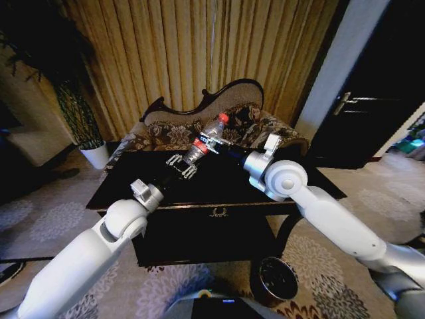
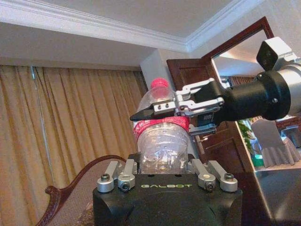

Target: Move to the front of the table and place the trash on the table into the trash bin.

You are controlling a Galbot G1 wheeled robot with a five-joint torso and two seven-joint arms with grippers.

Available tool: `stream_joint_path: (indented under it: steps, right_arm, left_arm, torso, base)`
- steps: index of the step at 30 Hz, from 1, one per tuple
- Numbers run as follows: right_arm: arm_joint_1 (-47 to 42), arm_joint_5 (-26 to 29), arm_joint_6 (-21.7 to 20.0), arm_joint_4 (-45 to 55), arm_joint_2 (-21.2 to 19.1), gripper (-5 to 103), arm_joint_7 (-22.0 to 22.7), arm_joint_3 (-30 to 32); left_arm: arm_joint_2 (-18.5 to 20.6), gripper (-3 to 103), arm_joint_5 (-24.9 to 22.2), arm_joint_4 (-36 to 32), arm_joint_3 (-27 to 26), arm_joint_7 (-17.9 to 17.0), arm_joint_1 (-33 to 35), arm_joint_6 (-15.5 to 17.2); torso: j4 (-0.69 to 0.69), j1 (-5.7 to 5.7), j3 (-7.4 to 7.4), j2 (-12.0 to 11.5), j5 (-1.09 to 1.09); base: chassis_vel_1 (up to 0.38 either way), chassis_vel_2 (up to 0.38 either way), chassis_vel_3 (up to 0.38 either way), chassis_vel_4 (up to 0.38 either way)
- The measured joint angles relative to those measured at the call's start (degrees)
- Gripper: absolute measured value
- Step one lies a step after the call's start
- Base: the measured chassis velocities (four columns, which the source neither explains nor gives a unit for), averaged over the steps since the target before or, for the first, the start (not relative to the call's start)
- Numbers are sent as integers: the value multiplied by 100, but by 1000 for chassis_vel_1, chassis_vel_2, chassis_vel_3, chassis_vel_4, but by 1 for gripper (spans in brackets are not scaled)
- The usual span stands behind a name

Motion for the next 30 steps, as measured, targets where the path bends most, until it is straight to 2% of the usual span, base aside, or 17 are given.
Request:
stream_joint_path:
  steps: [6,7,9,10,12,15,16,18,19,20,22,23,28,30]
  right_arm:
    - [-48,2,1,19,-56,33,-18,37]
    - [-70,1,3,25,-76,33,-19,48]
    - [-86,-1,6,32,-94,33,-24,57]
    - [-127,-18,27,36,-139,33,-44,91]
    - [-167,-24,33,61,-157,30,-94,106]
    - [-173,-25,32,63,-157,28,-102,112]
    - [-175,-27,29,60,-151,27,-107,114]
    - [-170,-26,28,57,-149,27,-108,114]
    - [-148,-27,27,51,-148,27,-113,114]
    - [-139,-26,26,45,-146,27,-116,113]
    - [-138,-24,25,38,-143,27,-118,114]
    - [-142,-24,24,29,-141,27,-118,125]
    - [-206,-84,53,-17,-144,26,-121,189]
    - [-314,-122,108,-120,-160,25,-120,331]
  left_arm:
    - [24,39,18,-48,16,-38,27,35]
    - [36,45,18,-58,16,-43,41,58]
    - [44,45,18,-61,13,-48,51,59]
    - [63,55,19,-71,-1,-53,86,63]
    - [86,66,17,-97,-21,-54,127,65]
    - [94,66,16,-105,-28,-55,136,65]
    - [108,77,3,-108,-31,-63,137,59]
    - [125,77,-16,-114,-30,-64,134,54]
    - [157,88,-59,-136,-29,-59,116,48]
    - [175,93,-100,-149,-34,-53,95,47]
    - [187,93,-127,-157,-43,-50,82,46]
    - [207,99,-164,-178,-67,-48,71,44]
    - [235,100,-301,-268,-233,-89,130,47]
    - [257,100,-466,-348,-515,-228,261,133]
  torso:
    - [0,0,0,0,0]
    - [0,0,0,0,0]
    - [0,0,0,0,0]
    - [0,0,0,0,0]
    - [-1,0,0,0,1]
    - [0,0,0,0,1]
    - [0,0,0,0,0]
    - [0,0,0,0,0]
    - [1,0,0,0,0]
    - [0,0,0,0,0]
    - [0,0,0,0,0]
    - [0,0,0,0,0]
    - [0,0,0,0,0]
    - [1,0,0,0,0]
  base:
    - [0,0,0,0]
    - [0,0,0,0]
    - [0,0,0,0]
    - [0,0,0,0]
    - [0,0,0,0]
    - [0,0,0,0]
    - [0,0,0,0]
    - [0,0,0,0]
    - [0,0,0,0]
    - [0,0,0,0]
    - [0,0,0,0]
    - [0,0,0,0]
    - [0,0,0,0]
    - [0,0,0,0]
